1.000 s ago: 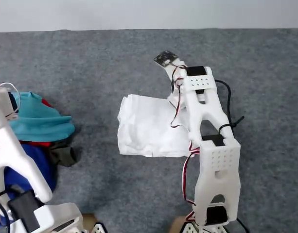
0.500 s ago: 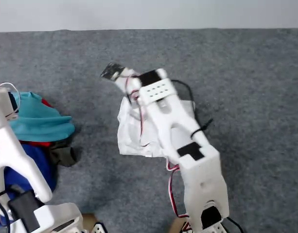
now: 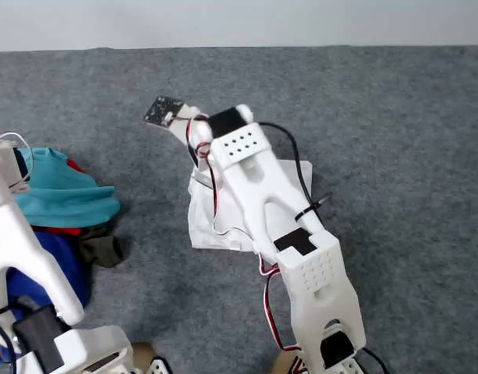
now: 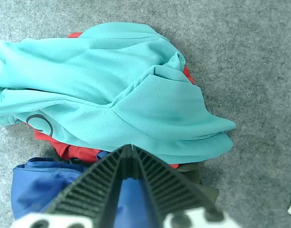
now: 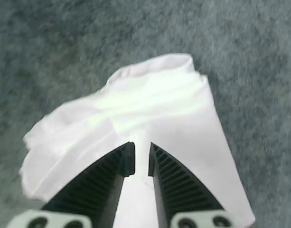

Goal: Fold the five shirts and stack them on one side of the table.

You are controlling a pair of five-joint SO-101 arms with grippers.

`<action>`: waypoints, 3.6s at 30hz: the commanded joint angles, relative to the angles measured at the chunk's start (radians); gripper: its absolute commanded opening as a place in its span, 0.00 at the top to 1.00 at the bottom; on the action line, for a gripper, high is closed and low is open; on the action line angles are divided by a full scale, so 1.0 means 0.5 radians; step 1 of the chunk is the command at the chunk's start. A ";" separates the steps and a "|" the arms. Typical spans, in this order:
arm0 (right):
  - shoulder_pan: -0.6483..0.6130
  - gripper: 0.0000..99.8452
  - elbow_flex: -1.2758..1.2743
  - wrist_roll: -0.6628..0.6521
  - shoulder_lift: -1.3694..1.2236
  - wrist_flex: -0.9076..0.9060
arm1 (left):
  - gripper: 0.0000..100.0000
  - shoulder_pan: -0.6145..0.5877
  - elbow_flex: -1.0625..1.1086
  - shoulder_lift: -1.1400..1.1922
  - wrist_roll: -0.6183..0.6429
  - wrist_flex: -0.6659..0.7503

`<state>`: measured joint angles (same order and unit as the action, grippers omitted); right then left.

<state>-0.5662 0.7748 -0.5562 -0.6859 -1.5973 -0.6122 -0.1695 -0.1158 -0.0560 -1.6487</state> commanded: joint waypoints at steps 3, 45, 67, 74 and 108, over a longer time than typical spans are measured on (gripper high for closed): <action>-0.008 0.94 0.233 0.068 0.060 -0.400 | 1.00 -0.003 -0.075 -0.092 0.009 0.031; 0.238 0.77 -0.850 1.706 1.014 -0.394 | 1.00 -0.049 -0.066 -0.089 -0.040 -0.212; 0.557 0.73 -0.838 1.998 0.336 -0.364 | 1.00 -0.049 0.094 -0.077 -0.049 -0.209; 0.569 0.73 -0.838 1.998 0.029 -0.351 | 1.00 -0.049 0.094 -0.077 -0.049 -0.209; 1.168 0.99 -0.761 1.138 0.290 -0.364 | 1.00 -0.055 0.094 -0.080 -0.049 -0.212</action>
<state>-0.0445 0.3744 0.1020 -0.6582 -1.7568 -0.6306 -0.1204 -0.1158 -0.0713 -1.7285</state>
